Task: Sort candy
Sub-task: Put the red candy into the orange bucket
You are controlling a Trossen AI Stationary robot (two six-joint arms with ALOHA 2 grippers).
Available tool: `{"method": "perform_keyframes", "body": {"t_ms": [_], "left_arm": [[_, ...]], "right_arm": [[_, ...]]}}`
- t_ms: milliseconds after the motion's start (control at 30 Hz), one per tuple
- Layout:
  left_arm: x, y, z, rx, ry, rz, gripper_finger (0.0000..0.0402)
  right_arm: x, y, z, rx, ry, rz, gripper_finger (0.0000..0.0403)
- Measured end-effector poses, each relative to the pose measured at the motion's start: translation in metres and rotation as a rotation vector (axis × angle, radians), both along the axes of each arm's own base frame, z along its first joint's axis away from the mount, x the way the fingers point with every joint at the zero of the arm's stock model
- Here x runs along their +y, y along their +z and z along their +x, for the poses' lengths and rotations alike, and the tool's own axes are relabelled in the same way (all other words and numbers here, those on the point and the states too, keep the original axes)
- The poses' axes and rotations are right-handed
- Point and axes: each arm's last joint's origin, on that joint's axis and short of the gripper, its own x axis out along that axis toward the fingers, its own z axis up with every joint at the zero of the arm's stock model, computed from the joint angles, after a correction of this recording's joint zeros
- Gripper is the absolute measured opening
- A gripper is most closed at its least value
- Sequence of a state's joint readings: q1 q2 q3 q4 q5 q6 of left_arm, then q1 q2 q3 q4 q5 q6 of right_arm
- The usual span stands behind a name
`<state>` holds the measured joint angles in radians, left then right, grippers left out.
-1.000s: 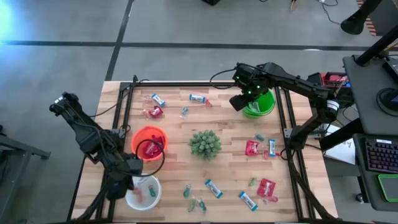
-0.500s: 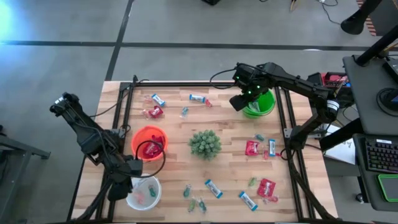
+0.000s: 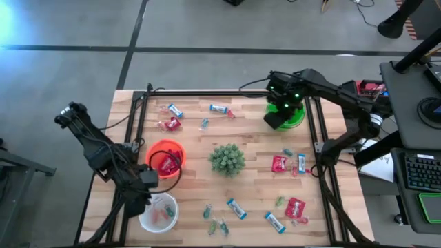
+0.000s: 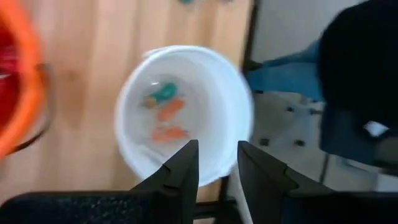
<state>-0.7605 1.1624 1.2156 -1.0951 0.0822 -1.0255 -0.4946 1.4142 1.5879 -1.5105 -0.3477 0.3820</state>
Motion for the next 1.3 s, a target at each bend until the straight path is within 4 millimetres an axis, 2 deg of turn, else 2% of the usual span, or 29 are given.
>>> {"method": "perform_keyframes", "body": {"t_ms": [67, 200, 367, 567, 800, 967, 1100, 1300], "left_arm": [[0.006, 0.000, -0.005, 0.013, 0.013, 0.047, 0.0093], [0.017, 0.003, -0.015, 0.016, 0.031, 0.096, 0.0093], [0.030, 0.013, -0.027, -0.057, 0.062, 0.096, 0.0093], [0.050, 0.026, -0.041, -0.212, 0.148, 0.121, 0.0093], [0.060, 0.031, -0.048, -0.295, 0.180, 0.148, 0.0093], [0.060, 0.031, -0.047, -0.301, 0.170, 0.162, 0.0093], [0.059, 0.031, -0.047, -0.299, 0.167, 0.167, 0.0093], [0.060, 0.031, -0.048, -0.316, 0.135, 0.181, 0.0093]], "right_arm": [[0.006, 0.006, -0.011, 0.030, -0.014, 0.010, 0.0146], [0.019, 0.023, -0.028, -0.032, -0.060, -0.009, 0.0146], [0.039, 0.036, -0.046, -0.054, -0.134, -0.030, 0.0146], [0.064, 0.036, -0.050, -0.019, -0.180, -0.046, 0.0146], [0.093, 0.018, -0.042, 0.085, -0.157, -0.065, 0.0146], [0.108, -0.006, -0.039, 0.185, -0.219, -0.119, 0.0146], [0.114, -0.029, -0.033, 0.214, -0.275, -0.126, 0.0146], [0.115, -0.066, -0.018, 0.141, -0.331, -0.106, 0.0146]]}}
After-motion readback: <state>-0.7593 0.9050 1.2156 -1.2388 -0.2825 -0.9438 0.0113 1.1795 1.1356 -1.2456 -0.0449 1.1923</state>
